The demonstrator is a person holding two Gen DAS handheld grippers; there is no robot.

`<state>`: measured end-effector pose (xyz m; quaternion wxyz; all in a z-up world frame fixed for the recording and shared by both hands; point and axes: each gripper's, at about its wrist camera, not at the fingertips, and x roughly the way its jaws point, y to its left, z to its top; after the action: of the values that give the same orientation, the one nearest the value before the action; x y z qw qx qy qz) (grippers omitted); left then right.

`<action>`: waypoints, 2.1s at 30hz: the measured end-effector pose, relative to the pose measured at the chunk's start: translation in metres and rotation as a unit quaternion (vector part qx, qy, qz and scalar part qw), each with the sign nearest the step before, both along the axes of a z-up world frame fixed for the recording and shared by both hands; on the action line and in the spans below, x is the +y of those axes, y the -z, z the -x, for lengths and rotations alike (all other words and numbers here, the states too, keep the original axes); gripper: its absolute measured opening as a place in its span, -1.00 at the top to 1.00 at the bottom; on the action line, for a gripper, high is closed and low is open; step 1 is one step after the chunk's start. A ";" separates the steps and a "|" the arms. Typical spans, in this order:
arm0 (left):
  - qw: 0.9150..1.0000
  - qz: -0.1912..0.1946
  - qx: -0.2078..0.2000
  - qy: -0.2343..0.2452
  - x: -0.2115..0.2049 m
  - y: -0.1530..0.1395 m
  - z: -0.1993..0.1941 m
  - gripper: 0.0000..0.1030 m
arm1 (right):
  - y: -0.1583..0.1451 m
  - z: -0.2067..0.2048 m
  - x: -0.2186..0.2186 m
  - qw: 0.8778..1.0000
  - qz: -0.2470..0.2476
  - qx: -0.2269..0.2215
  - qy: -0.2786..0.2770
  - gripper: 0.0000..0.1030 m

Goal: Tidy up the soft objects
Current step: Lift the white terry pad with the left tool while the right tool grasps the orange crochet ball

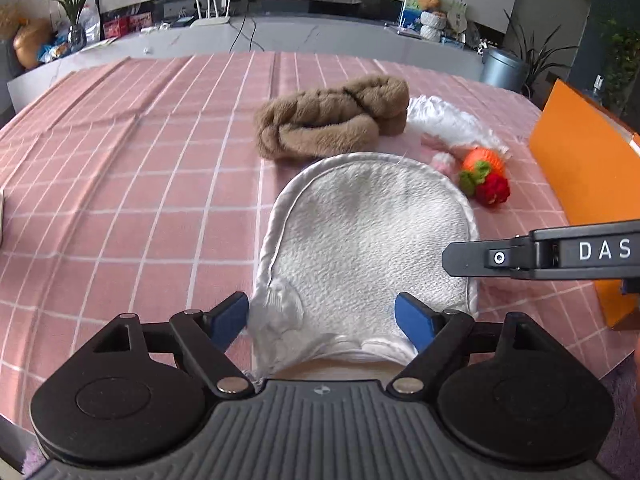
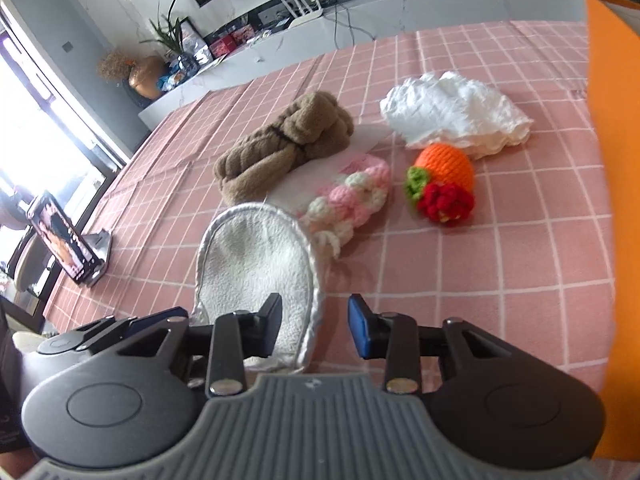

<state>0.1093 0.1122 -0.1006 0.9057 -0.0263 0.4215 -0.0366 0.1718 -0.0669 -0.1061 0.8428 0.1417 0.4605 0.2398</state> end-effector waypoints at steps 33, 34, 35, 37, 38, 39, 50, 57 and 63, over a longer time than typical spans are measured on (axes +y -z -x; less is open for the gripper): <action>0.994 0.042 -0.093 -0.051 0.028 -0.051 0.005 0.55 | -0.037 -0.010 -0.001 0.994 0.050 -0.096 0.003 0.00; 0.993 0.043 -0.096 -0.060 0.033 -0.052 0.005 0.55 | -0.038 -0.013 -0.001 0.992 0.064 -0.104 0.010 0.00; 0.992 0.047 -0.096 -0.068 0.037 -0.053 0.004 0.55 | -0.038 -0.017 -0.001 0.990 0.084 -0.113 0.022 -0.02; 0.991 0.055 -0.099 -0.077 0.042 -0.054 0.003 0.55 | -0.036 -0.026 -0.002 0.982 0.131 -0.128 0.053 -0.02; 0.990 0.057 -0.100 -0.079 0.043 -0.054 0.002 0.55 | -0.033 -0.033 -0.004 0.977 0.152 -0.132 0.071 -0.02; 0.990 0.060 -0.100 -0.078 0.042 -0.053 0.001 0.55 | -0.030 -0.040 -0.006 0.974 0.164 -0.132 0.086 -0.02; 0.991 0.069 -0.094 -0.058 0.027 -0.049 -0.008 0.55 | -0.006 -0.068 -0.008 0.982 0.137 -0.082 0.098 -0.01; 0.991 0.068 -0.097 -0.058 0.025 -0.050 -0.006 0.55 | -0.002 -0.063 -0.014 0.984 0.129 -0.066 0.103 0.13; 0.991 0.062 -0.114 -0.046 0.012 -0.066 0.005 0.55 | -0.026 -0.038 -0.022 0.981 0.135 -0.099 0.096 0.13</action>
<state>0.1047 0.1242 -0.0349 0.9452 -0.0972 0.3109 -0.0239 0.2096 -0.0888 -0.0800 0.9148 0.0452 0.3869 0.1065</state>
